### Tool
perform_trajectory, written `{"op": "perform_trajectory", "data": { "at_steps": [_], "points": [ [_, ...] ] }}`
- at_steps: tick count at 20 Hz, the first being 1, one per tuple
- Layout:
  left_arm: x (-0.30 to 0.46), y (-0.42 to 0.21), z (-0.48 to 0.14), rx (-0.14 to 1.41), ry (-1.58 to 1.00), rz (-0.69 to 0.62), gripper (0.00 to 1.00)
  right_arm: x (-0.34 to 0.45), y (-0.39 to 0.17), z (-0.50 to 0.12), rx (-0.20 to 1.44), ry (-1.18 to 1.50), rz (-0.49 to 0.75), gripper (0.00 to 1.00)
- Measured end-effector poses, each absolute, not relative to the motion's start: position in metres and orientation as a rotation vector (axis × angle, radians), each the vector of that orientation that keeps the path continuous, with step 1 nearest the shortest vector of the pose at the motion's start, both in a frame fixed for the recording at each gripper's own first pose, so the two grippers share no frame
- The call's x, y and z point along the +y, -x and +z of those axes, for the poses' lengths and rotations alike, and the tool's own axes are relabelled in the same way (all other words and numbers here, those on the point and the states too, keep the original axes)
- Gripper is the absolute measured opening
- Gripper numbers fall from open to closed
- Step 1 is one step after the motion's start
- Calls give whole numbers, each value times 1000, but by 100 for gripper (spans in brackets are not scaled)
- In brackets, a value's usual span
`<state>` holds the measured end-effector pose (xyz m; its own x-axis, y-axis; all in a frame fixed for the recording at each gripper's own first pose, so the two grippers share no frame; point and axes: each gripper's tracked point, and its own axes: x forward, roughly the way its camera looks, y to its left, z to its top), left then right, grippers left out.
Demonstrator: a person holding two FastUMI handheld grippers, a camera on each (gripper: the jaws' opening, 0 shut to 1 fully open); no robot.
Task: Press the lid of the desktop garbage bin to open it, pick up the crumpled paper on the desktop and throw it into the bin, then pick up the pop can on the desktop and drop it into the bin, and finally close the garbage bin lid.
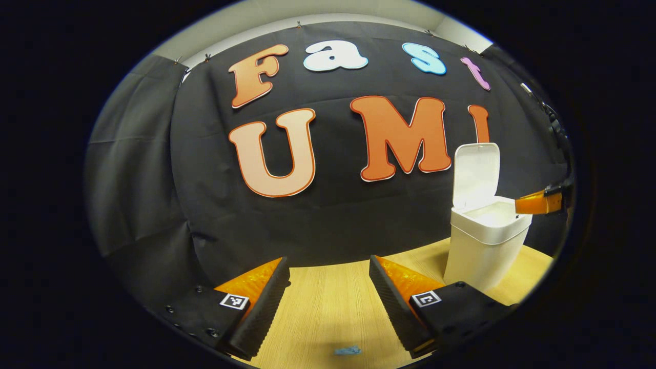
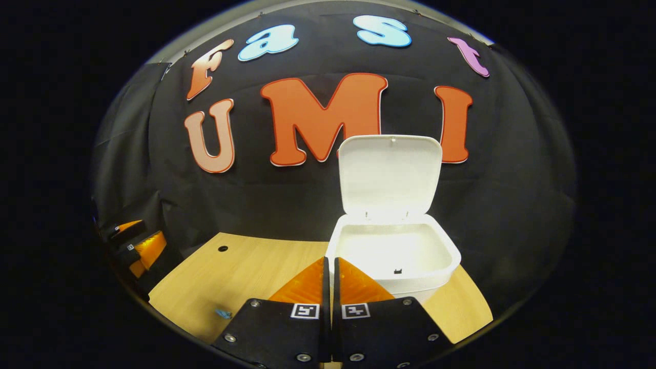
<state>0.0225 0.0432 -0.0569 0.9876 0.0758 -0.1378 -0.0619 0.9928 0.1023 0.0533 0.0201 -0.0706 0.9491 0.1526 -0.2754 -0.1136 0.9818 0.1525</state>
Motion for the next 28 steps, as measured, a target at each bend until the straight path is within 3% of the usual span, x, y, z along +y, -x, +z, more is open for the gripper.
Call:
{"op": "perform_trajectory", "data": {
  "at_steps": [7,11,12,13,14,15,16,28],
  "points": [
    [53,-20,-62,151,-80,58,99,81,-28,-129,392,-152,253,6],
    [63,-20,-69,171,-72,66,99,102,-17,-148,420,-121,322,41],
    [64,-18,-70,175,-74,65,100,108,-13,-154,428,-119,340,57],
    [65,-18,-69,177,-79,62,100,113,-9,-160,438,-117,358,59],
    [65,-17,-71,187,-81,57,100,119,-4,-169,451,-115,378,75],
    [66,-16,-75,204,-78,58,99,123,-1,-177,465,-113,388,73],
    [67,-14,-80,220,-71,56,99,127,1,-188,485,-109,390,84],
    [89,-1,-137,387,1,60,100,159,27,-246,591,38,498,95]
  ]
}}
